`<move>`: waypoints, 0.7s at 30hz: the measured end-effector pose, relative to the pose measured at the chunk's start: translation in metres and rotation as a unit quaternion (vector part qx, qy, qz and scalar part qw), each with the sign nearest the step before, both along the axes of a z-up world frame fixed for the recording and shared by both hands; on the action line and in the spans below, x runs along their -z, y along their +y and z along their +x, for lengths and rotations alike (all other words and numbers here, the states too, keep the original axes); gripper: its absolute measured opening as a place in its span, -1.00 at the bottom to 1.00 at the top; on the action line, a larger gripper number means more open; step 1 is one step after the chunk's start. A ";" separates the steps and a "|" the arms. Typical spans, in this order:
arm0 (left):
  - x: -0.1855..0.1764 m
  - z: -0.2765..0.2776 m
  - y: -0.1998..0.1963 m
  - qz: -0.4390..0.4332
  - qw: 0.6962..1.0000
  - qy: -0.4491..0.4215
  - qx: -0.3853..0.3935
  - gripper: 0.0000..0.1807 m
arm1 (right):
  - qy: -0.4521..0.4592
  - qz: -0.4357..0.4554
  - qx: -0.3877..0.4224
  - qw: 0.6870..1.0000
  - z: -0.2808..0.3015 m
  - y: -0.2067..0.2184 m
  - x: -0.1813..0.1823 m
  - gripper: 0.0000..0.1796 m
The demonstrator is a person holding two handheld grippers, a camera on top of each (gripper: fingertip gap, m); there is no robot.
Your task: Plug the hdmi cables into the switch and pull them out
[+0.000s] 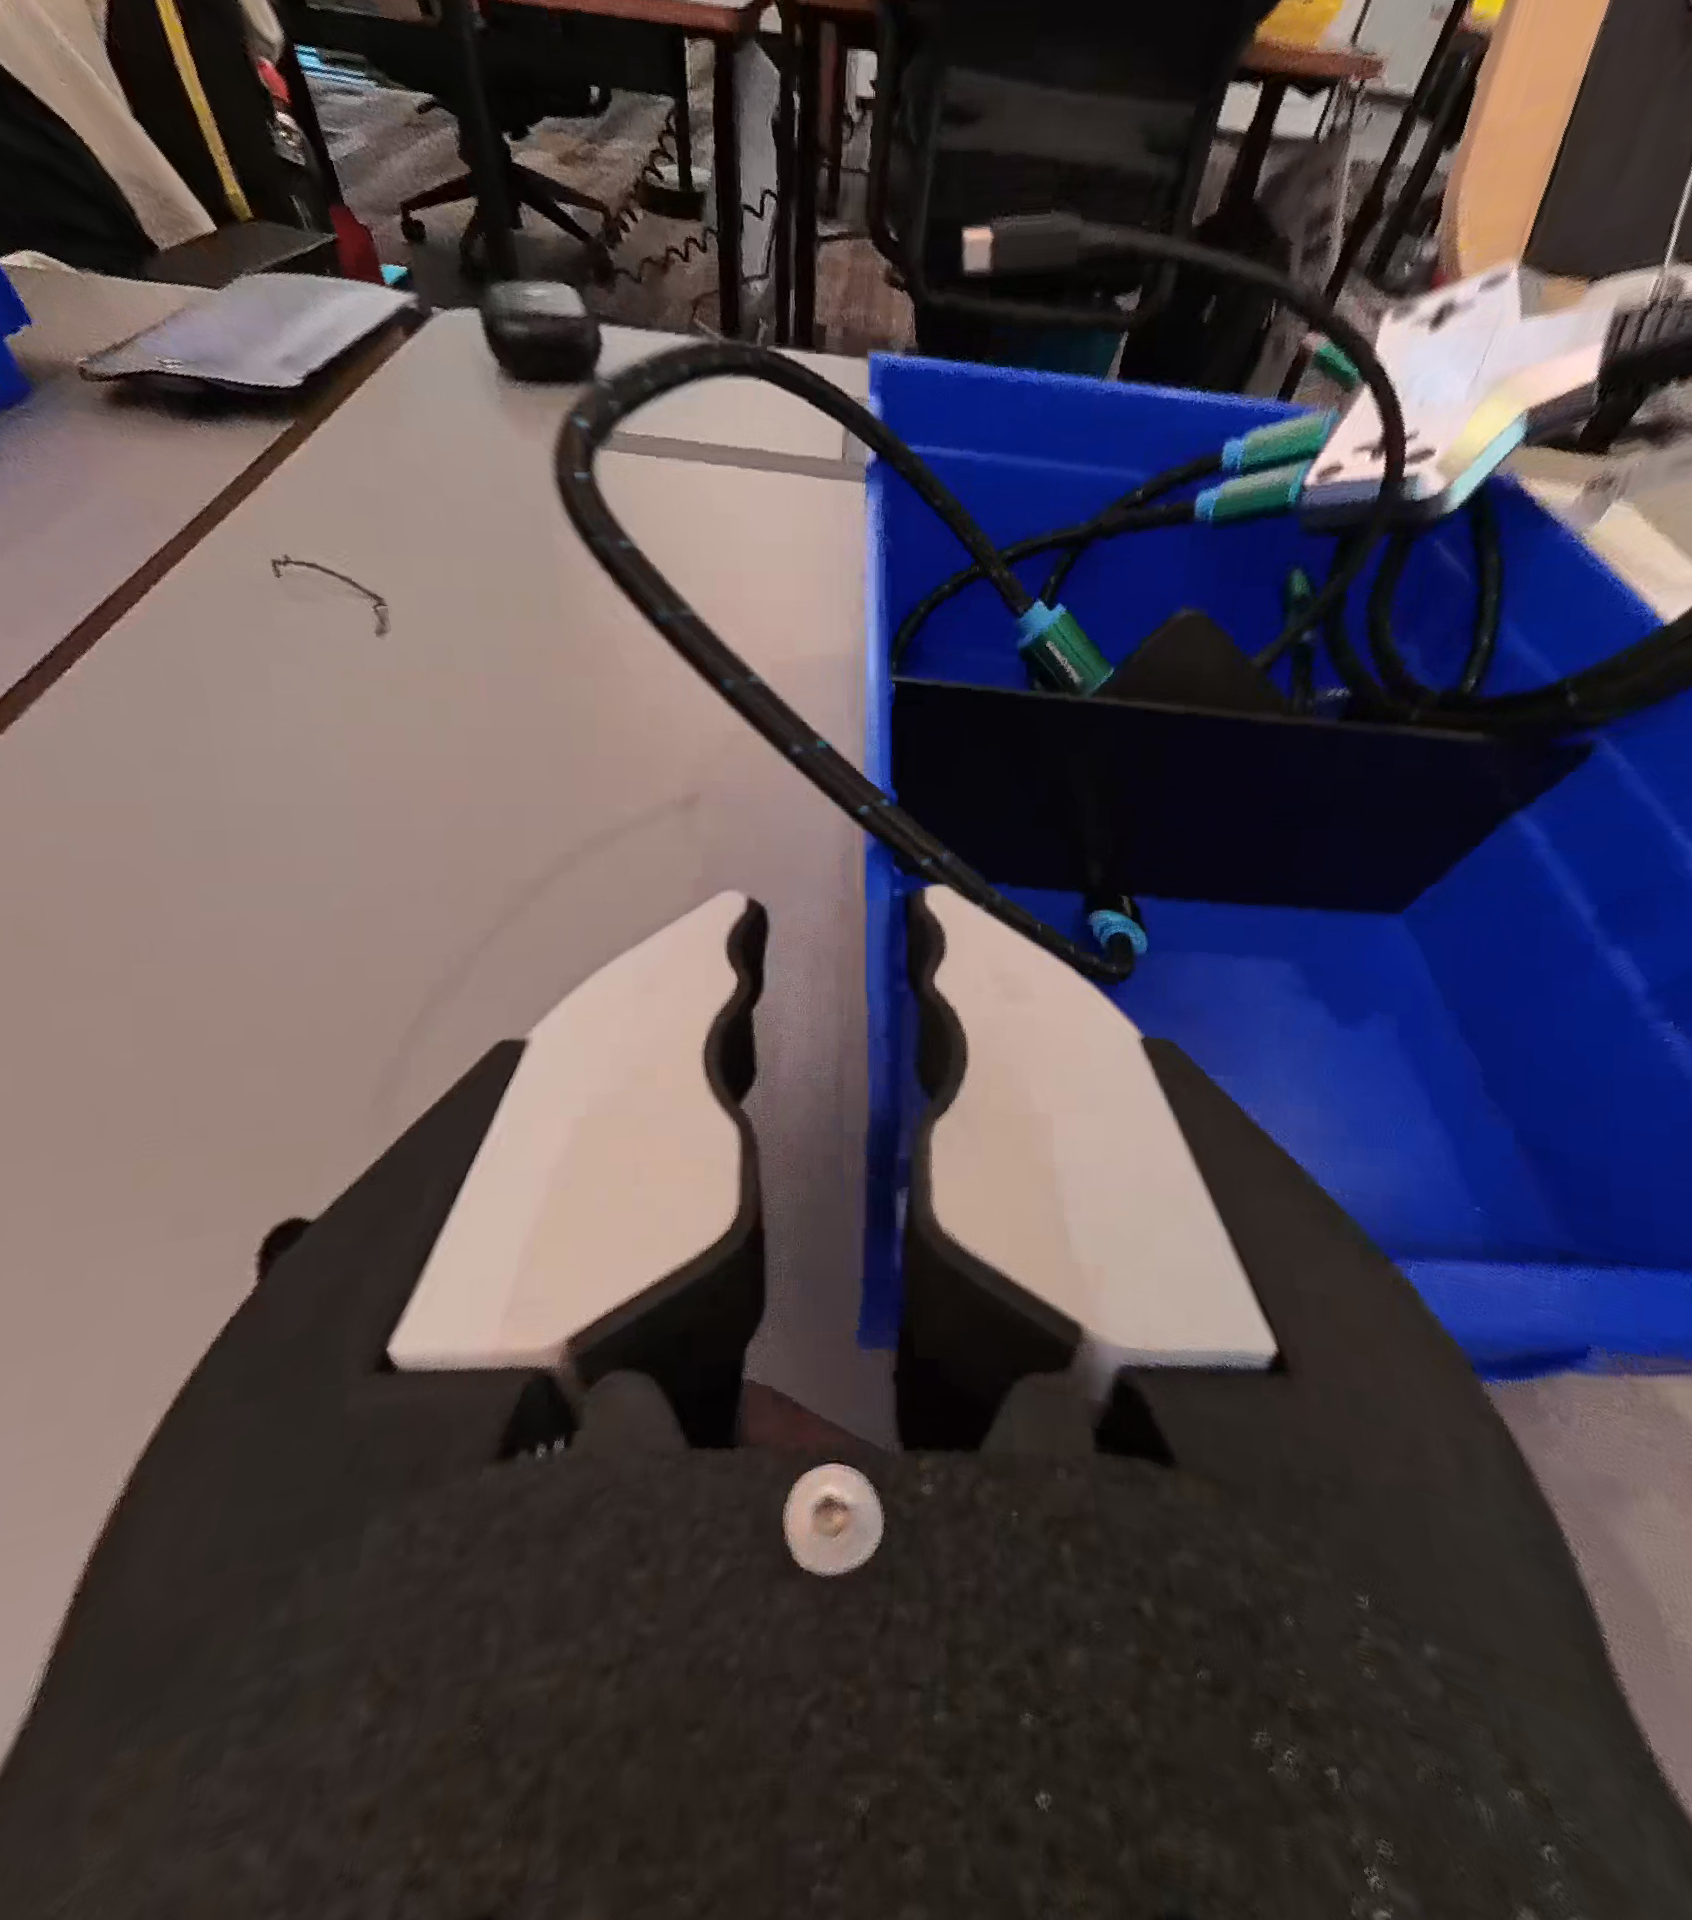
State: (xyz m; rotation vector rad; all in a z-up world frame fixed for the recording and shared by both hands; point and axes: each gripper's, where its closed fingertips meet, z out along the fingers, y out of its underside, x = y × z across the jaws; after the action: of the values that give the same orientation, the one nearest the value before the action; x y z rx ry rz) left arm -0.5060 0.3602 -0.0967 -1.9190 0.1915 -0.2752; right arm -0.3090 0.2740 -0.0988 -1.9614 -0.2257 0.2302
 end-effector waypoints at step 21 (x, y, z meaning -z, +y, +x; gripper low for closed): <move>-0.002 0.126 -0.140 0.003 0.988 -0.065 0.139 -0.63 | 0.105 0.183 0.273 0.939 0.434 -0.187 -0.036 -0.53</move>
State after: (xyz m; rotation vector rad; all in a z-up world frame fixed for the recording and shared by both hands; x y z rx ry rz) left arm -0.3798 0.2205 -0.0950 -1.8604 0.3719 -0.5841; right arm 0.1248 0.0869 -0.0626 -1.5426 0.3927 0.0259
